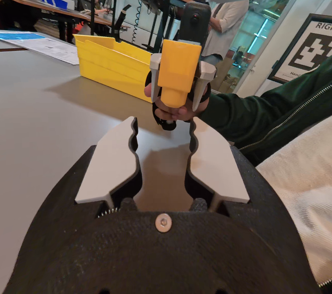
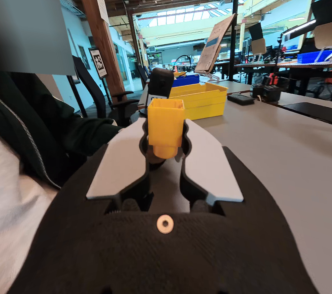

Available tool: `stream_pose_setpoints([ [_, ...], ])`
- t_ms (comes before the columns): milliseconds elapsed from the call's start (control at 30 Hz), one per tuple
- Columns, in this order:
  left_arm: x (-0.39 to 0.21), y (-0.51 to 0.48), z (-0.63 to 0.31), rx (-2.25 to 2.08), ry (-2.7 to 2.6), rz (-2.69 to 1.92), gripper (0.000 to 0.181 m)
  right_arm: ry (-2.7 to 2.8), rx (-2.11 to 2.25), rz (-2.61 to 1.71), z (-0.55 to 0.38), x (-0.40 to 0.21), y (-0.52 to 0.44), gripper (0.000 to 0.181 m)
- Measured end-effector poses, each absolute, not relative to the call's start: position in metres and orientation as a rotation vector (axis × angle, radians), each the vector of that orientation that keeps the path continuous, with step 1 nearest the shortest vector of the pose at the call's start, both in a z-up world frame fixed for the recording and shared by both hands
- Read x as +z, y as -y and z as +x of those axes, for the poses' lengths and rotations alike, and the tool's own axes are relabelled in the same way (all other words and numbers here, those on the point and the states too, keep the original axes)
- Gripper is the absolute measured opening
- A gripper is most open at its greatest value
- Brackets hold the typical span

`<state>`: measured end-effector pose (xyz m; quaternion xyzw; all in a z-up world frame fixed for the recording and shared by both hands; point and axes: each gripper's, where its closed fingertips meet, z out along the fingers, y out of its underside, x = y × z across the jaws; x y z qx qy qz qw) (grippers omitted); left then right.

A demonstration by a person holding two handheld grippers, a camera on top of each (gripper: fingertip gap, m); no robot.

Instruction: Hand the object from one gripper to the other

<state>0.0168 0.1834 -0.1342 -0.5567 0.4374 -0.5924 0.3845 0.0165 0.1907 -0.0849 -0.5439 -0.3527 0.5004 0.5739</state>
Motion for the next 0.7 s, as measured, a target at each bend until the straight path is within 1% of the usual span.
stream_pose_setpoints([
  [433,-0.120,-0.163,0.021,-1.618,-1.137,-1.306,0.040,0.914,1.220,-1.277,-0.006,-0.092,-0.175,0.037],
  [533,-0.121,-0.162,0.021,-1.614,-1.149,-1.306,0.030,0.910,1.223,-1.278,-0.006,-0.092,-0.175,0.036],
  [633,-0.118,-0.162,0.020,-1.613,-1.144,-1.287,0.030,0.896,1.239,-1.276,-0.005,-0.090,-0.175,0.037],
  [667,-0.116,-0.162,0.020,-1.629,-1.126,-1.282,0.030,0.891,1.228,-1.278,-0.005,-0.090,-0.177,0.044],
  [700,-0.113,-0.163,0.019,-1.646,-1.103,-1.277,0.029,0.863,1.208,-1.288,-0.004,-0.089,-0.181,0.062],
])
